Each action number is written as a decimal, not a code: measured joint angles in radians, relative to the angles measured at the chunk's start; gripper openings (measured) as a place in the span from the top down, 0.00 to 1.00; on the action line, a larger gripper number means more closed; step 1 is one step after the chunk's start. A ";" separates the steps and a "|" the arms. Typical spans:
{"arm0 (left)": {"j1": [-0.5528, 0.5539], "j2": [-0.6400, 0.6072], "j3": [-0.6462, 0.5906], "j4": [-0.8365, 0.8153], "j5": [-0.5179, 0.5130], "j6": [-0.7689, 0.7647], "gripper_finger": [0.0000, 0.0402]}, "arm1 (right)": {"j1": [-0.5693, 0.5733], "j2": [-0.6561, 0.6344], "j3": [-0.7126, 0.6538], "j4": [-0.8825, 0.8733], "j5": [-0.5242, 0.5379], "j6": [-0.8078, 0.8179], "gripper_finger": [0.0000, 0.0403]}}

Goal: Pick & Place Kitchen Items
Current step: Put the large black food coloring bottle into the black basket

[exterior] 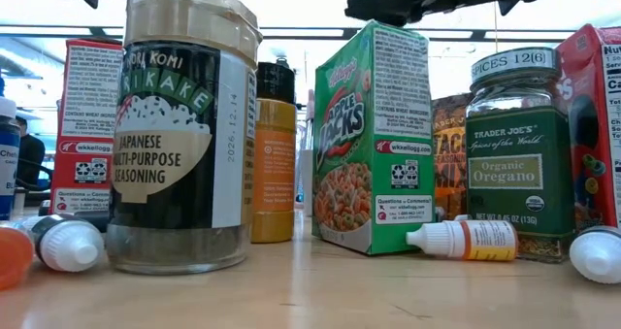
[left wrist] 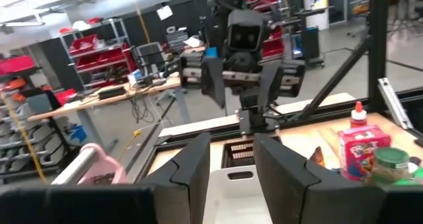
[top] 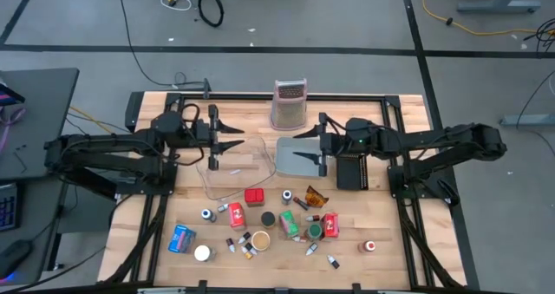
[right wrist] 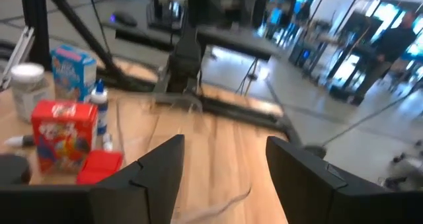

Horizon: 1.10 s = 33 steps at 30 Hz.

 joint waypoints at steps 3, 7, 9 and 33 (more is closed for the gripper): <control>0.000 0.000 0.000 0.001 -0.004 -0.057 0.69 | 0.000 0.010 0.000 0.010 -0.001 0.032 0.45; -0.001 0.000 0.000 -0.004 0.018 -0.153 0.69 | 0.000 0.041 0.000 -0.004 -0.034 0.134 0.45; -0.006 0.000 0.000 -0.030 0.041 -0.196 0.69 | 0.000 0.064 0.000 -0.008 -0.102 0.162 0.45; -0.132 0.001 -0.002 -0.079 -0.118 -0.178 0.69 | 0.130 0.336 -0.002 -0.036 -0.197 0.236 0.45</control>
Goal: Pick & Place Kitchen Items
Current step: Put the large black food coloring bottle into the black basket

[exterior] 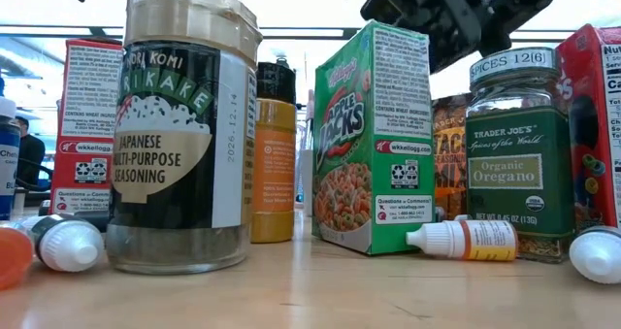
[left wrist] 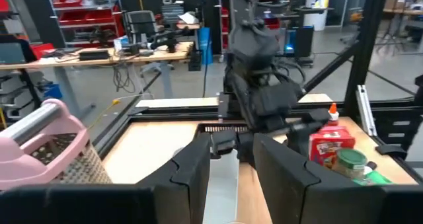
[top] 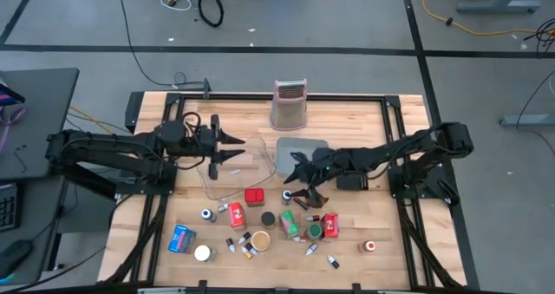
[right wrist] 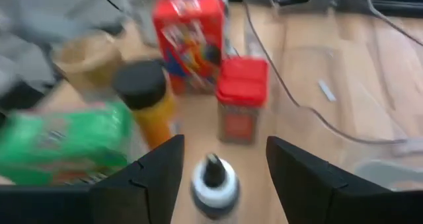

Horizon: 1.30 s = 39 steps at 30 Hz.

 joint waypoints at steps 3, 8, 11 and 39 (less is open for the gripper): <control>0.000 0.000 0.000 0.000 0.000 -0.009 0.69 | 0.002 0.014 0.000 0.005 -0.048 0.009 0.45; 0.000 0.000 0.000 0.001 -0.003 -0.018 0.69 | 0.003 0.020 0.000 0.034 -0.084 0.027 0.45; 0.000 0.000 0.000 0.002 -0.003 -0.018 0.69 | 0.004 0.041 0.000 0.059 -0.083 0.051 0.45; 0.000 0.000 0.000 0.003 0.016 -0.016 0.69 | 0.016 0.116 0.001 0.116 -0.090 -0.002 0.89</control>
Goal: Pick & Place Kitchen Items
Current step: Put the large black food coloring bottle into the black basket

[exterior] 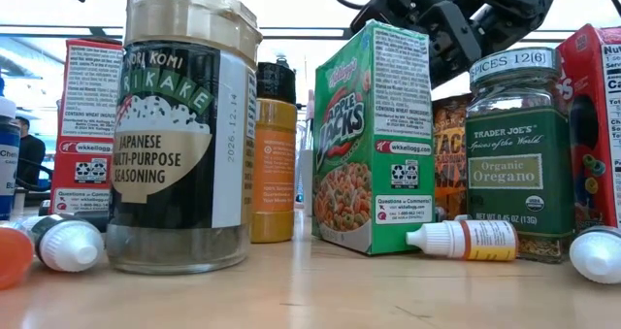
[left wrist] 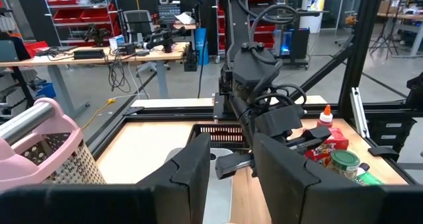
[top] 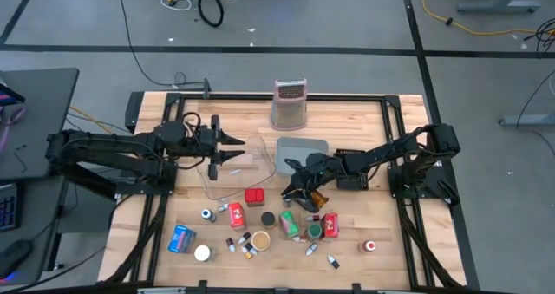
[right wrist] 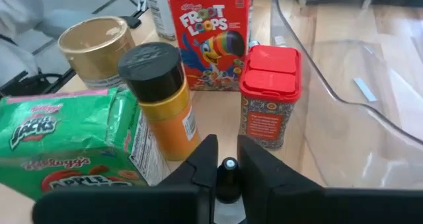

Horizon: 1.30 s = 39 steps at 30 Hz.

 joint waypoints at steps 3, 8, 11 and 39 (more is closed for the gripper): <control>0.000 0.000 0.000 0.000 0.000 0.000 0.69 | 0.000 -0.001 0.000 0.009 -0.001 -0.009 0.89; 0.000 0.000 0.000 0.000 0.000 0.000 0.69 | -0.003 -0.041 0.000 0.001 -0.006 -0.038 0.88; 0.000 0.000 0.000 0.000 0.000 0.000 0.69 | -0.012 -0.090 0.000 -0.040 -0.040 -0.084 0.89; 0.000 0.000 0.000 -0.003 0.000 0.000 0.69 | -0.045 -0.744 0.000 -0.864 0.696 0.150 0.89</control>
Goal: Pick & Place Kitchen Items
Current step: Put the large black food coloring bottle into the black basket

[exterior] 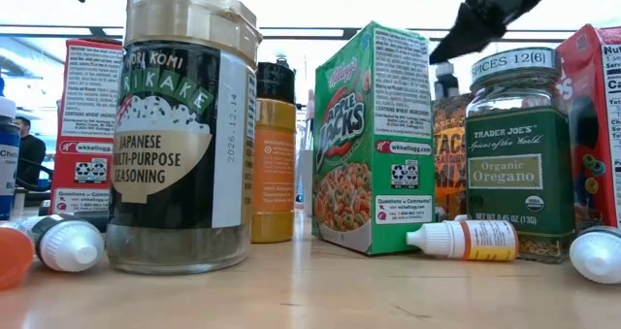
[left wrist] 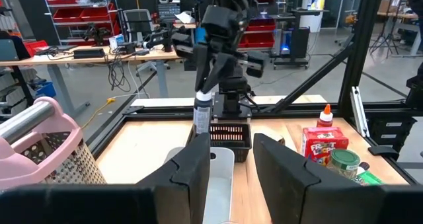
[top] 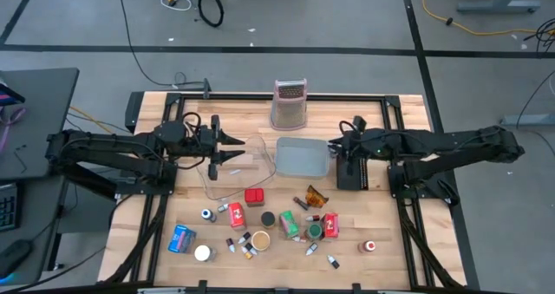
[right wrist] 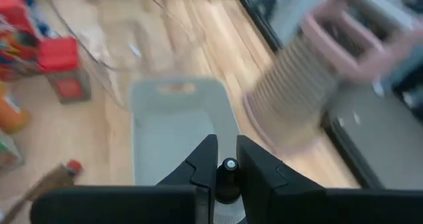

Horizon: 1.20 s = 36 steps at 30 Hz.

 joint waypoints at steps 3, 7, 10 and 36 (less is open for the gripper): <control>0.000 0.000 0.000 0.000 0.000 0.000 0.69 | 0.000 -0.002 0.000 -0.081 0.052 0.116 0.88; 0.000 0.000 0.000 0.000 0.000 -0.002 0.69 | 0.000 -0.003 -0.018 -0.112 0.086 0.204 0.88; 0.000 0.000 0.000 0.000 0.000 -0.003 0.69 | 0.000 -0.016 -0.048 -0.112 0.101 0.211 0.89; 0.000 0.000 0.000 -0.001 0.000 -0.002 0.69 | 0.000 -0.077 -0.489 0.398 0.175 0.292 0.86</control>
